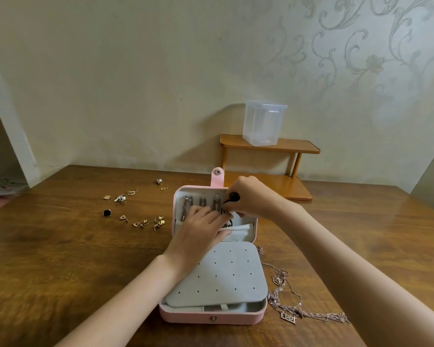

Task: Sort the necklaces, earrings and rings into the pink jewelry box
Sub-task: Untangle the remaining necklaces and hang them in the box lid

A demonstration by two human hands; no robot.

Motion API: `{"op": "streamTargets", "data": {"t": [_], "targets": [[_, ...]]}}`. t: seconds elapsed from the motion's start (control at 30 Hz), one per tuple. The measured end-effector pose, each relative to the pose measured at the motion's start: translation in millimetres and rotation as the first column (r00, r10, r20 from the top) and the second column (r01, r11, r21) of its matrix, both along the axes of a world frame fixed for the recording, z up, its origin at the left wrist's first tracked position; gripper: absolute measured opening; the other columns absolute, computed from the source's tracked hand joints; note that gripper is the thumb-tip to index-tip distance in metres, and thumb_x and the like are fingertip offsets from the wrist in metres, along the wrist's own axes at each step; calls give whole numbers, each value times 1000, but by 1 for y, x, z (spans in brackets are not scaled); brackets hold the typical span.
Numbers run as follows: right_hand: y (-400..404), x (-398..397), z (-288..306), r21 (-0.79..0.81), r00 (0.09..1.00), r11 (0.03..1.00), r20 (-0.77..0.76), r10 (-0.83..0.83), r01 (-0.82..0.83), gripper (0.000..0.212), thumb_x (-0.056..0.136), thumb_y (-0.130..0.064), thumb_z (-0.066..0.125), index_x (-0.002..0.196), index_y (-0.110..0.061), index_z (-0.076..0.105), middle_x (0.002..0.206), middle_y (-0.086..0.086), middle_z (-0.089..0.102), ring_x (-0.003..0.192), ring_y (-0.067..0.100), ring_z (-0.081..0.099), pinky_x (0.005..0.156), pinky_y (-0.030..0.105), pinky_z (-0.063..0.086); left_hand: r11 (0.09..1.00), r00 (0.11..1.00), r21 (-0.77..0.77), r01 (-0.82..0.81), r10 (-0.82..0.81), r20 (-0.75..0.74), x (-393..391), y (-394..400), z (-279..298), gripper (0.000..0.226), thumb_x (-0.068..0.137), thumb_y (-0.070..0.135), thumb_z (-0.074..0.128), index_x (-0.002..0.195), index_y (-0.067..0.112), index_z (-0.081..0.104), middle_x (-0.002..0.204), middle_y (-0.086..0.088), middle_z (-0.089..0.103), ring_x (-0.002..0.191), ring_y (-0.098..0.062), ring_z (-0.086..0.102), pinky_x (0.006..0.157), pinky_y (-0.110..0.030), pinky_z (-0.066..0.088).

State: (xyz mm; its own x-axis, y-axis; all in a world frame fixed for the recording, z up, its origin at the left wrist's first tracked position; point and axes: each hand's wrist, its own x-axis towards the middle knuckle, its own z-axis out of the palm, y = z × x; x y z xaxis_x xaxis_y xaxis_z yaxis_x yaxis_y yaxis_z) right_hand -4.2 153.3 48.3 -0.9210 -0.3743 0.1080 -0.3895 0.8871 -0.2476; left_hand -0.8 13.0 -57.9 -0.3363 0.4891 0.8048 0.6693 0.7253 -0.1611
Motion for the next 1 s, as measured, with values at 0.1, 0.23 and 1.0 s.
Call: {"op": "streamTargets", "data": {"t": [0.1,0.23,1.0], "targets": [[2,4,2,-40,1000,999,-26,0,-1,16,87,-20,62,90,-6,69,62,-3,58,50,4,51,55,17,44,998,999,66,6,-9,51,0,0,0,36,71,30,74,98,13,58,77,2,68,71,-16,64,76,-24,35],[6,11,1,-48,976,996,-202,-80,71,20,89,-25,60,91,-7,68,78,4,65,66,15,57,62,25,47,996,996,82,-15,8,85,1,1,2,35,80,39,51,104,14,54,77,1,69,70,-17,64,74,-24,34],[6,-2,-17,-321,928,876,28,-371,359,27,90,-30,59,80,-7,69,62,-1,64,54,8,56,56,22,48,1000,982,17,-10,7,188,2,-1,2,29,83,35,47,79,14,67,73,4,66,69,-16,61,74,-23,35]]}}
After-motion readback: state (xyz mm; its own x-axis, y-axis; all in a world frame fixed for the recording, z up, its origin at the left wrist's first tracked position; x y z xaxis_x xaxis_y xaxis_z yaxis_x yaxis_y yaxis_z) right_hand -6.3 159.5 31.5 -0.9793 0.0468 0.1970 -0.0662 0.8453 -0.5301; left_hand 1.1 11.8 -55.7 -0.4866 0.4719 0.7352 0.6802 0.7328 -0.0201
